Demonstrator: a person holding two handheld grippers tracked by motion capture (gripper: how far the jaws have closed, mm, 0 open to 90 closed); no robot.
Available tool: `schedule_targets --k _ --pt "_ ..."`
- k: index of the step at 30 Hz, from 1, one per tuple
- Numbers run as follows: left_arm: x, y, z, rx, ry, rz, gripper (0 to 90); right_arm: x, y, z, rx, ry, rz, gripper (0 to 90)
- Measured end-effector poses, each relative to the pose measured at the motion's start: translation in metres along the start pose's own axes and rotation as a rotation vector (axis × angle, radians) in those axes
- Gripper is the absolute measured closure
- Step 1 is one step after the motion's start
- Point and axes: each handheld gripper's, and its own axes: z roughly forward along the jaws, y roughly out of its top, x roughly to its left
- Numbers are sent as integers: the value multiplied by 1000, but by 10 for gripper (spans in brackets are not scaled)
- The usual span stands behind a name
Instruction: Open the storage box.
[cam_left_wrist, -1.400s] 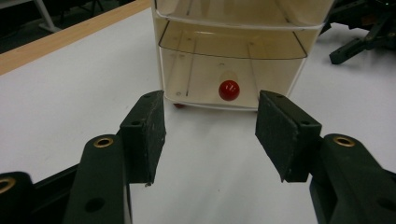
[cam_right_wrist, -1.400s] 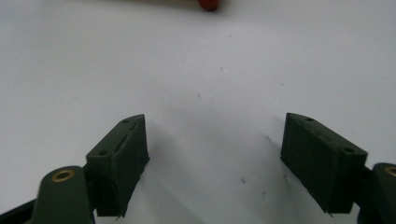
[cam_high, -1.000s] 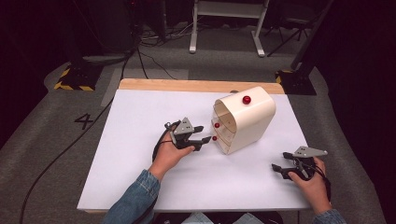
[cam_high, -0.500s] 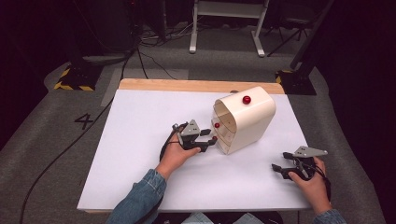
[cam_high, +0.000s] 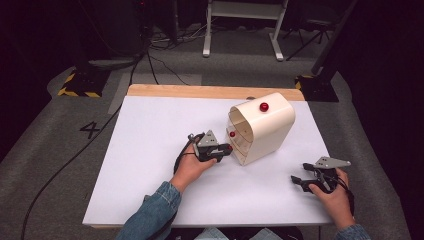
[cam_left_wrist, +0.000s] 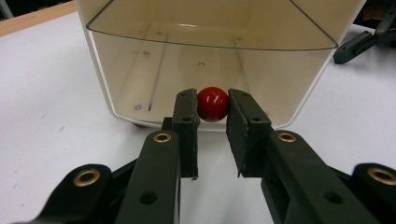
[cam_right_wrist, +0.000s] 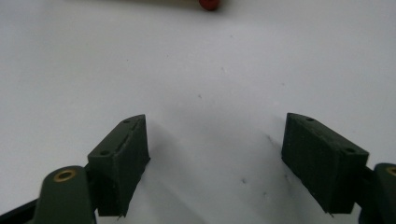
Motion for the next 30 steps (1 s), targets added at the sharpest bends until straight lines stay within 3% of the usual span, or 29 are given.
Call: schedule_targets --k 6,20,30 --pt "0 0 -8 14 -5 3 740 0 0 0 0 0 1 232" --pt "-7 -10 -54 43 35 42 741 0 0 0 0 2 2 232" --pt "-7 -21 -76 56 33 38 740 0 0 0 0 2 2 232"
